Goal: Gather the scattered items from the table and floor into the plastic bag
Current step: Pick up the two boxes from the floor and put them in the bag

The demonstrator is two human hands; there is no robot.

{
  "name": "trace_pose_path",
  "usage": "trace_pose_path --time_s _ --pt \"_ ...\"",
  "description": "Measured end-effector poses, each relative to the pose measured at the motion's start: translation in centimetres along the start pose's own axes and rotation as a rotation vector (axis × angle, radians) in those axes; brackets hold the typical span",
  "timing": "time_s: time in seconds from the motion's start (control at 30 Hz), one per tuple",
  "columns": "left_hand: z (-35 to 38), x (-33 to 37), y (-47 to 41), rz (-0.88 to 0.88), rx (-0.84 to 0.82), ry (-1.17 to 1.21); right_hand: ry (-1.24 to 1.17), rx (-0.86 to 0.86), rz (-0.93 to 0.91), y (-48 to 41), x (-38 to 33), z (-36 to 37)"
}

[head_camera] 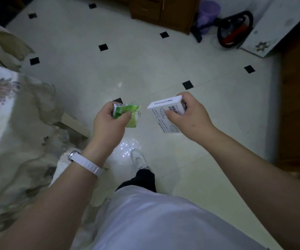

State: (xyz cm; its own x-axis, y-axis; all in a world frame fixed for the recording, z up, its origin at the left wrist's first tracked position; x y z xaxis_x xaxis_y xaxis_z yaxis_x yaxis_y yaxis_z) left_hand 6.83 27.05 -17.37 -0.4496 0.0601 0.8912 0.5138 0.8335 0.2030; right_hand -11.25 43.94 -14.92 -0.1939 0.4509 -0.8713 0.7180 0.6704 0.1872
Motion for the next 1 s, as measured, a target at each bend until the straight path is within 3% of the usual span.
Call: trace_pose_path --time_s 0.43,0.67,1.0 --pt "-8.4 -0.6 -18.4 -0.097 0.169 0.102 0.173 -0.171 -0.126 -19.7 -12.6 10.7" --pt "-16.4 -3.2 -21.8 -0.16 0.352 0.174 0.221 -0.354 -0.244 -25.5 -18.3 19.3" --pt "-25.2 -8.9 -23.7 -0.426 0.67 0.247 0.183 -0.696 -0.375 -32.7 -24.1 34.5"
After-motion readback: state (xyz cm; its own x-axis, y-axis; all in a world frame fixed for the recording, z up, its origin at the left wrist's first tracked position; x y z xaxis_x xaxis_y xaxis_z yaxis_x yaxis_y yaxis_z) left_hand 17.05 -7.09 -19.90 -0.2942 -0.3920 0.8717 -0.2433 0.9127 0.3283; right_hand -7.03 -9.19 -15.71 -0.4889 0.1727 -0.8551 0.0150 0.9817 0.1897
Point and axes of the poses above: each hand's wrist, its own y-axis away from the middle knuckle, its own z-axis out of the palm, x = y × z, the point moved 10 cm from there along -y, towards the middle knuckle, and after that the axes turned 6 degrees about -y, right-handed, at the moved point
